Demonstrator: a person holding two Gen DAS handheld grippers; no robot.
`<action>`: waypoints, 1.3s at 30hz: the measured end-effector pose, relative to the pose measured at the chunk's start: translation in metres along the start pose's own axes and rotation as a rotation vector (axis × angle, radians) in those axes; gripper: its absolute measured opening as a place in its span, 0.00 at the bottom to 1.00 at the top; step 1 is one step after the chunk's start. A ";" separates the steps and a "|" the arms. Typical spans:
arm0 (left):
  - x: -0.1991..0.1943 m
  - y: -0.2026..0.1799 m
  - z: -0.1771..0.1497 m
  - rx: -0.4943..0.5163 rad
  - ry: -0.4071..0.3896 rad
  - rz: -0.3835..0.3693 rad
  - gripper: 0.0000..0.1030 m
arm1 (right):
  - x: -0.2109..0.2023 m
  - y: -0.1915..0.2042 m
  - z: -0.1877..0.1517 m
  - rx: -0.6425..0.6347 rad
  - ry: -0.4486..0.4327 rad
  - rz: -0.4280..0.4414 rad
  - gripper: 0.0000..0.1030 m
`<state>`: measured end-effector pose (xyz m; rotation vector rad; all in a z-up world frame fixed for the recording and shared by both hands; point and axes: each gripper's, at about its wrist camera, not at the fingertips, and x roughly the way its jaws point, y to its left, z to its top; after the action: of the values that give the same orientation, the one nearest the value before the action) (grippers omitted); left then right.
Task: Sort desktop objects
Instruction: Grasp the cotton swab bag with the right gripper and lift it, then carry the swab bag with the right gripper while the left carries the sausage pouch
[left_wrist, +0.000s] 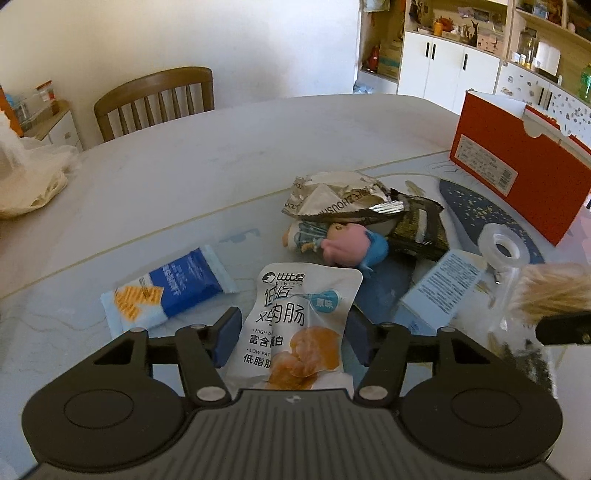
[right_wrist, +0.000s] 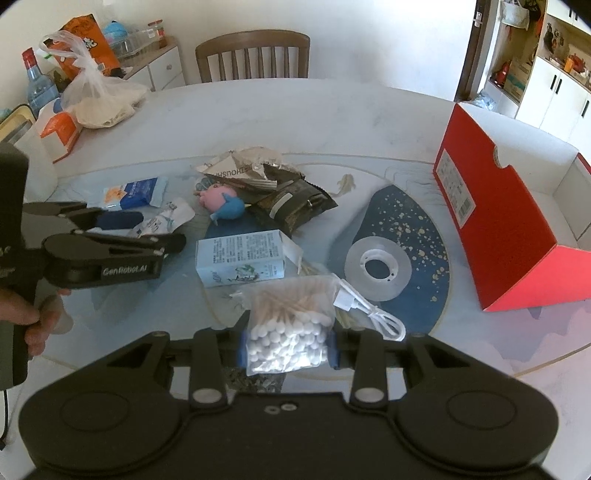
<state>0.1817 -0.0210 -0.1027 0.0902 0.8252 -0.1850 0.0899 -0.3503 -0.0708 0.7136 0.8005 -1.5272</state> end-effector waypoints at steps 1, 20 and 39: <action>-0.004 -0.002 -0.001 -0.005 0.002 0.001 0.58 | -0.002 -0.001 0.000 -0.002 -0.003 0.002 0.35; -0.081 -0.037 -0.001 -0.081 0.020 0.036 0.58 | -0.037 -0.021 -0.008 0.056 -0.039 0.017 0.35; -0.100 -0.125 0.048 -0.033 -0.010 0.018 0.58 | -0.097 -0.098 -0.005 0.110 -0.122 -0.014 0.35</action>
<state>0.1252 -0.1377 0.0030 0.0653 0.8170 -0.1547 0.0020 -0.2858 0.0139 0.6893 0.6346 -1.6209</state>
